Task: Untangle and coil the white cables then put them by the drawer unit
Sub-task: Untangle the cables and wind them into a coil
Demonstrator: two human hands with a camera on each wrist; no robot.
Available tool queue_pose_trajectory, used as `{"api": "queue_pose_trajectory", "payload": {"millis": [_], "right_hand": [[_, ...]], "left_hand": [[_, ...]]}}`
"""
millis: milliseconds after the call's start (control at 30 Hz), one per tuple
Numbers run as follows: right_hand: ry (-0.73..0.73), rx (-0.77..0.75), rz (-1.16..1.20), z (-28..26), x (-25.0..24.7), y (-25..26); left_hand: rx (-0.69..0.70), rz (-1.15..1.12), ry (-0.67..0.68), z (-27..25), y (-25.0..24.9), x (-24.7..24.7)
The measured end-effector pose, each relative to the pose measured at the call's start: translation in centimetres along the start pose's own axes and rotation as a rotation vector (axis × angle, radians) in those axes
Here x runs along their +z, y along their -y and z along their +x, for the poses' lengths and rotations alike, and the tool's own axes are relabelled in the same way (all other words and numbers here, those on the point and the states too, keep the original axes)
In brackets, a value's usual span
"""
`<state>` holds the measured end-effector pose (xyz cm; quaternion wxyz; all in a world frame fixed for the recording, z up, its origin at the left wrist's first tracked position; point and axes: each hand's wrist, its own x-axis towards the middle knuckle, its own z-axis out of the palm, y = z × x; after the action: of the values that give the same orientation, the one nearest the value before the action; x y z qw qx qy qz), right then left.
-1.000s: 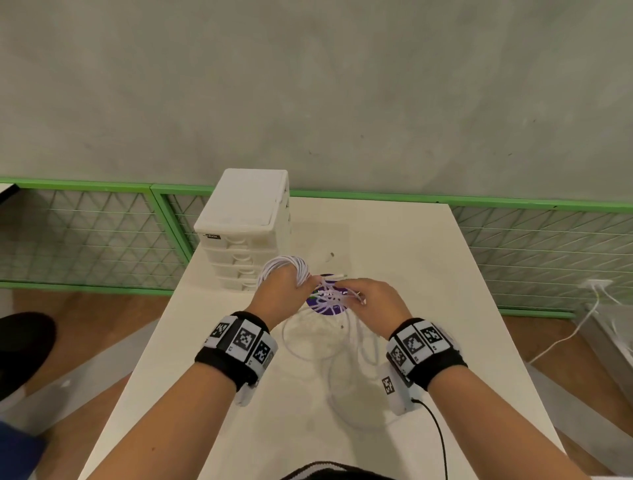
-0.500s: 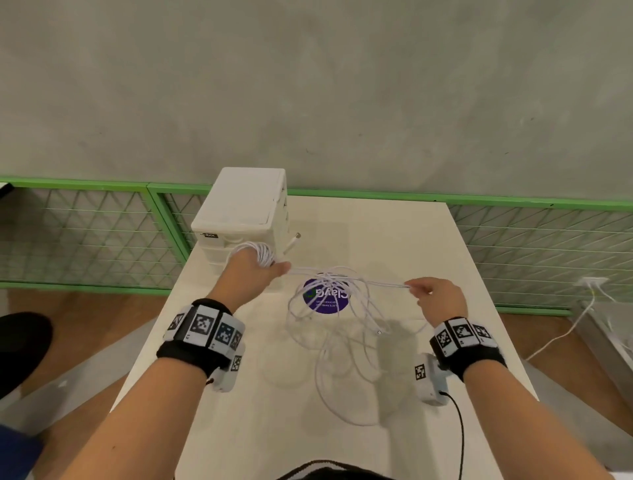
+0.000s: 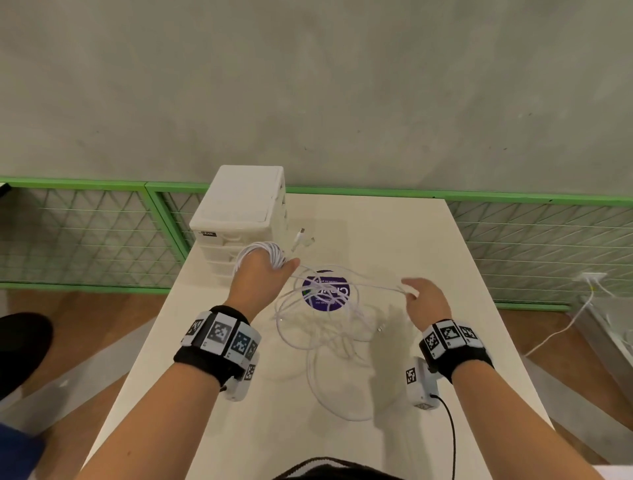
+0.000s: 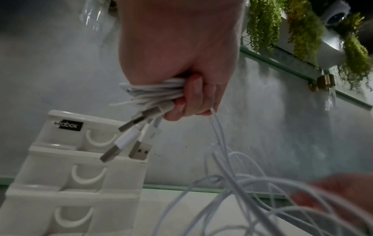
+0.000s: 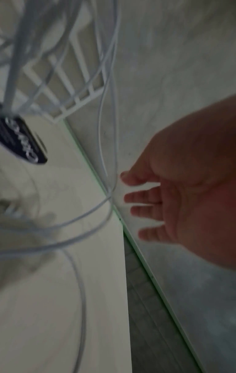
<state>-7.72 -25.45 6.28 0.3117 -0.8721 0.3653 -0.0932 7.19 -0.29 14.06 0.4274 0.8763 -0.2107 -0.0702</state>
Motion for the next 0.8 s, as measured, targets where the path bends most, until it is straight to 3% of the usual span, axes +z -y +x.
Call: {"api": "queue_pose_trajectory", "payload": {"millis": [100,200,267,433,667,800], "right_hand": [[-0.067,-0.322,0.268,-1.7,-0.4,4.4],[0.147,-0.484,0.366,-4.1,0.3,8.8],[0.201,-0.559,0.306,-4.8,1.7,9.8],[0.205,-0.590,0.123,-4.7,3.6,10.1],[0.274,-0.489,-0.332,-3.2,3.3,9.1],[0.191,-0.463,-0.101,-2.9,2.4,9.6]], "left_hand": [[0.021,-0.040,0.031,0.0,-0.6,0.6],[0.058,-0.110,0.076,-0.3,-1.6,1.2],[0.105,-0.144,0.126,-0.7,-2.6,1.5],[0.214,-0.062,0.201,-1.5,-3.5,1.9],[0.174,0.013,0.111,-1.1,-3.0,1.2],[0.108,-0.036,0.129,-0.6,-2.4,1.7]]}}
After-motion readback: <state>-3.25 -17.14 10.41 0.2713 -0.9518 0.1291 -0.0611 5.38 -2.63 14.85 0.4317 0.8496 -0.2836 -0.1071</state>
